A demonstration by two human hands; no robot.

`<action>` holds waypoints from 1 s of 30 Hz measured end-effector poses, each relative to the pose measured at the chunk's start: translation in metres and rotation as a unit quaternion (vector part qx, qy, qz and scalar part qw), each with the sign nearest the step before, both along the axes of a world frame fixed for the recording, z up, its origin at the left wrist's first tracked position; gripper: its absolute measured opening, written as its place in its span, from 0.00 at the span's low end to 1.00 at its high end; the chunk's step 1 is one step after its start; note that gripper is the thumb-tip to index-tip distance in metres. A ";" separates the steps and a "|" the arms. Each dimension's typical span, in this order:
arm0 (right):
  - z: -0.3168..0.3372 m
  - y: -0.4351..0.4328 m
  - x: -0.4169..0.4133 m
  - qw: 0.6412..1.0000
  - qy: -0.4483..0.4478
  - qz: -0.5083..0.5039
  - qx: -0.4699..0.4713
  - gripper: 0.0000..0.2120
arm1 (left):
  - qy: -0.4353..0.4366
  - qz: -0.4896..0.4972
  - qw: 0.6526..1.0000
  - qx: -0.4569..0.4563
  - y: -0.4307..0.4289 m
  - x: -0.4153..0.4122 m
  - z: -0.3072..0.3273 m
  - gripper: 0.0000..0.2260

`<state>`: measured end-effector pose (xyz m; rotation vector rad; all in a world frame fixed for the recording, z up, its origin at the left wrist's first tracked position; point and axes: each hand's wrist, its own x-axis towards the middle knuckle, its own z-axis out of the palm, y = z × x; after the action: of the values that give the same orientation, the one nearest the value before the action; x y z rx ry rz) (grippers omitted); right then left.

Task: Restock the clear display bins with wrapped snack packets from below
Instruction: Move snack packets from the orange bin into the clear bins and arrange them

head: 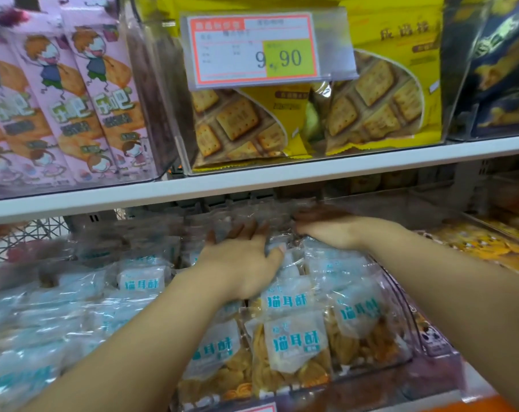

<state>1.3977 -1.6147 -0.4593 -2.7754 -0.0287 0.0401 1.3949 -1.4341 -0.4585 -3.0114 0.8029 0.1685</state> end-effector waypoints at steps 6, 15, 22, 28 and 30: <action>0.017 -0.009 -0.033 0.987 0.002 -0.070 0.141 0.16 | 0.027 0.000 0.999 -0.034 0.005 -0.005 0.011 0.26; -0.006 0.018 -0.134 0.992 -0.108 0.010 -0.068 0.29 | -0.007 -0.033 0.996 -0.084 0.014 -0.066 0.010 0.25; -0.046 0.027 -0.130 0.974 -0.117 -0.029 -0.191 0.53 | -0.100 -0.050 0.994 0.006 0.016 -0.083 -0.021 0.27; -0.048 0.010 -0.144 0.990 -0.128 0.014 -0.057 0.41 | -0.116 -0.040 0.991 -0.046 0.001 -0.082 -0.007 0.24; -0.046 0.000 -0.147 0.990 -0.139 0.016 -0.033 0.39 | -0.129 -0.041 0.989 -0.060 -0.014 -0.074 -0.002 0.23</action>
<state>1.2503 -1.6151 -0.5051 -2.8238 -0.1455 -0.3439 1.3206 -1.4485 -0.4600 -3.0119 0.9375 -0.2737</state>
